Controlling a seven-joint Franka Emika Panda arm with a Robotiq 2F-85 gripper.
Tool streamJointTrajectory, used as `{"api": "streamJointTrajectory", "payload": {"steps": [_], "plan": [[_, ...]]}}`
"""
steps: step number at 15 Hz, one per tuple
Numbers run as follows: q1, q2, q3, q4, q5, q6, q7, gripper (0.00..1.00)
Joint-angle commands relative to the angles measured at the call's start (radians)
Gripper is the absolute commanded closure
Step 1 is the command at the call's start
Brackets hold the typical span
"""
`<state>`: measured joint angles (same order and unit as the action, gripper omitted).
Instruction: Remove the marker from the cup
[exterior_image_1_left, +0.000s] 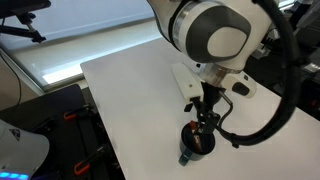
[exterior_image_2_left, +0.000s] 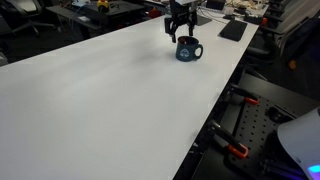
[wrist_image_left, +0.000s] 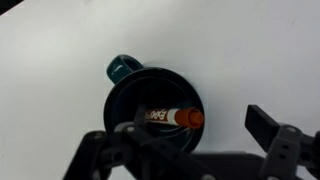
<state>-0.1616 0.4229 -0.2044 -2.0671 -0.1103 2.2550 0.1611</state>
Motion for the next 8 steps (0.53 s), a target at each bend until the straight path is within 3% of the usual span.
{"api": "streamJointTrajectory", "payload": {"steps": [1,8], "plan": [[-0.004,-0.004,0.002,-0.005,0.005,0.016,-0.019,0.0],[-0.047,0.1,0.045,0.1,0.064,0.036,-0.175,0.0]]}}
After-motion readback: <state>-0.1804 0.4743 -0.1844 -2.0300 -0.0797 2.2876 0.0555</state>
